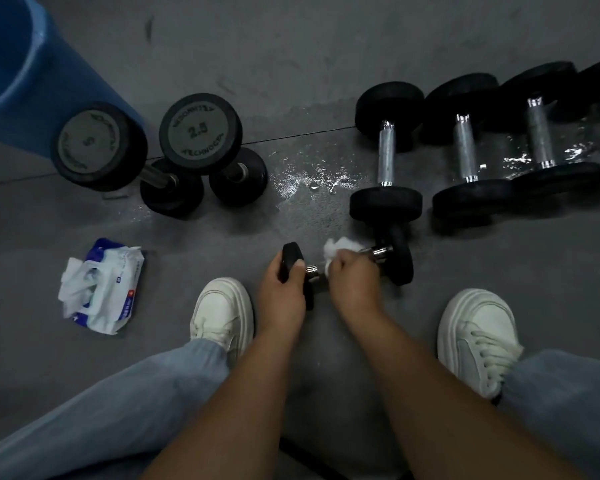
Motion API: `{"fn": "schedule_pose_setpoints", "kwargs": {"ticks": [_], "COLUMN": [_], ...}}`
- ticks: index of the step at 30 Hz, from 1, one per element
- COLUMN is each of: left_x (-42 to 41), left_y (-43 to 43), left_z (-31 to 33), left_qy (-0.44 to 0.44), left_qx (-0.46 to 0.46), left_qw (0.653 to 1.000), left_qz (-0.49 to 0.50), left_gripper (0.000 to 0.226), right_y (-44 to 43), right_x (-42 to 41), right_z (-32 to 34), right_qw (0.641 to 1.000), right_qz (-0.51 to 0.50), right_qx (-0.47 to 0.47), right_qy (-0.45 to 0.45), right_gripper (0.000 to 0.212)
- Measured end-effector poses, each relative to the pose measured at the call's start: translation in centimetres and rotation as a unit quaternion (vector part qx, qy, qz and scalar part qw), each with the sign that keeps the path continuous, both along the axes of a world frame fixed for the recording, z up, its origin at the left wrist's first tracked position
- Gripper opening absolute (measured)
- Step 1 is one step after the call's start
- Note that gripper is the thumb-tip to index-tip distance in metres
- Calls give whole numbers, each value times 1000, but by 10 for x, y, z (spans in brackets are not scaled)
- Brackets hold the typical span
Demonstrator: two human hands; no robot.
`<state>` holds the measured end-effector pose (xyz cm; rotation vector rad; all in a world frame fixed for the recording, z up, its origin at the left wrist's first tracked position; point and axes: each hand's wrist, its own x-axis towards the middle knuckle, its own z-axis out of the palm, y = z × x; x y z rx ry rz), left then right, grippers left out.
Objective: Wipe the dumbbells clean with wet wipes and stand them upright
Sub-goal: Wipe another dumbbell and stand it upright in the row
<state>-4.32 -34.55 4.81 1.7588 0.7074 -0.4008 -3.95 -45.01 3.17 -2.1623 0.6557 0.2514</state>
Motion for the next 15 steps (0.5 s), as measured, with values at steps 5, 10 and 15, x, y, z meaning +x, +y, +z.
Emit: {"fn": "schedule_pose_setpoints", "kwargs": {"ticks": [5, 10, 15], "left_x": [0, 0, 3], "left_y": [0, 0, 1], "left_z": [1, 2, 2], "left_qy": [1, 1, 1], "left_qx": [-7, -5, -9], "left_qw": [1000, 1000, 1000], "left_qz": [0, -5, 1], "left_gripper": [36, 36, 28], "right_y": [-3, 1, -13], "right_x": [-4, -12, -12], "right_z": [2, 2, -1], "right_qw": [998, 999, 993], "right_qz": [-61, 43, -119], "right_qx": [9, 30, 3], "right_qy": [-29, 16, -16], "right_gripper": [17, 20, 18]}}
